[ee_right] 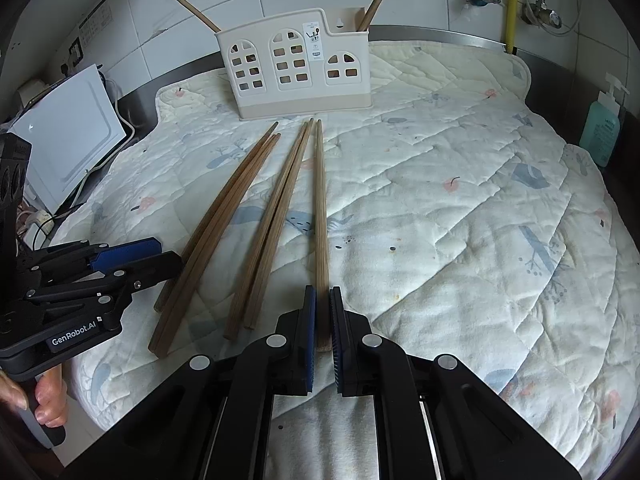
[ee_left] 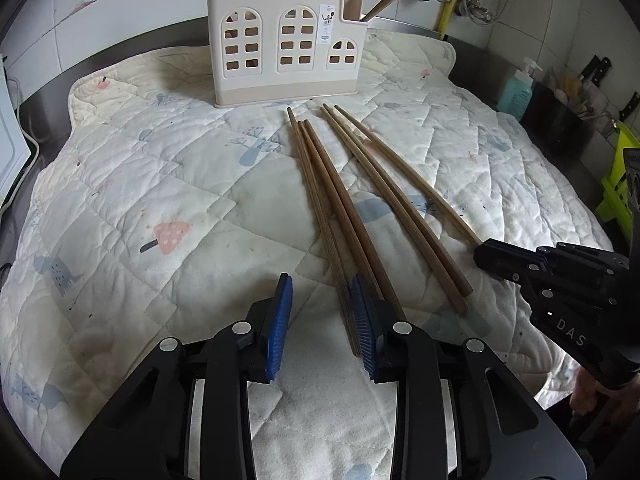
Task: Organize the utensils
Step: 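Close the left tool on a chopstick while the right tool grasps another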
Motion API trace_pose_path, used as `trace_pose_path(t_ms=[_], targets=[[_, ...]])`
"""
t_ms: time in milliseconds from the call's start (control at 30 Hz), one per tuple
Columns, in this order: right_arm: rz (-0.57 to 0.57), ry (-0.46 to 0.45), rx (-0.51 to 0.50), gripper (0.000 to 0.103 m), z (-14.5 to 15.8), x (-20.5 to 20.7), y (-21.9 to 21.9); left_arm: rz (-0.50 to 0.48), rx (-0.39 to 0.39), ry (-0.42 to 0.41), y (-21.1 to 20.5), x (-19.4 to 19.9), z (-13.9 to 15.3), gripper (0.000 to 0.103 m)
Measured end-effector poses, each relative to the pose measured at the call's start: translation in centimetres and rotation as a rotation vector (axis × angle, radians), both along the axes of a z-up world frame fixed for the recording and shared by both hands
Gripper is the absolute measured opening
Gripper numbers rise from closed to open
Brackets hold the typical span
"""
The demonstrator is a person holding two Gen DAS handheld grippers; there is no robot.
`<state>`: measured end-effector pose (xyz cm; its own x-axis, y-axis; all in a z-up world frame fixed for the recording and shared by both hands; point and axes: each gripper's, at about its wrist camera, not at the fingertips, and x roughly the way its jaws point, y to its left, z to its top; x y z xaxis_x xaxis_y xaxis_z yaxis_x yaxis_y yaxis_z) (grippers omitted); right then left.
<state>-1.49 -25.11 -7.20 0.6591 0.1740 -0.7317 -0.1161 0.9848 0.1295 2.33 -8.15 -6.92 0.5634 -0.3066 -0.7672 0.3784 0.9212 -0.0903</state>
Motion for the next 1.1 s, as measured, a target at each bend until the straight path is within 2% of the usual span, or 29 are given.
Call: trace_pose_path(t_ms=[67, 233, 300, 367, 567, 800, 933, 1100], targets=[[-0.001, -0.001, -0.001, 0.007, 0.0, 0.0, 0.1, -0.004, 0.007, 0.0, -0.3, 0.0, 0.0, 0.03], [0.001, -0.002, 0.006, 0.007, 0.0, -0.1, 0.0, 0.017, 0.033, -0.001, -1.2, 0.2, -0.5, 0.019], [0.002, -0.002, 0.009, 0.007, 0.0, -0.1, -0.1, 0.026, 0.031, 0.0, -0.8, 0.5, -0.5, 0.01], [0.004, -0.002, 0.014, 0.007, 0.0, -0.1, -0.2, 0.031, 0.025, 0.002, -0.3, 0.7, -0.6, 0.007], [0.001, -0.008, 0.019, 0.007, -0.1, -0.1, -0.2, 0.051, 0.005, 0.007, 0.5, 1.0, -0.6, 0.006], [-0.001, -0.018, 0.003, 0.007, -0.1, -0.1, 0.1, 0.04, 0.048, -0.023, -0.4, 0.7, -0.7, 0.007], [0.0, -0.02, 0.006, 0.007, 0.2, -0.2, 0.0, 0.032, 0.003, -0.009, 0.5, 1.0, -0.3, 0.006], [0.004, -0.064, -0.003, 0.007, 1.9, -0.7, -0.1, 0.034, -0.042, -0.065, 1.8, 0.8, 2.0, 0.005]])
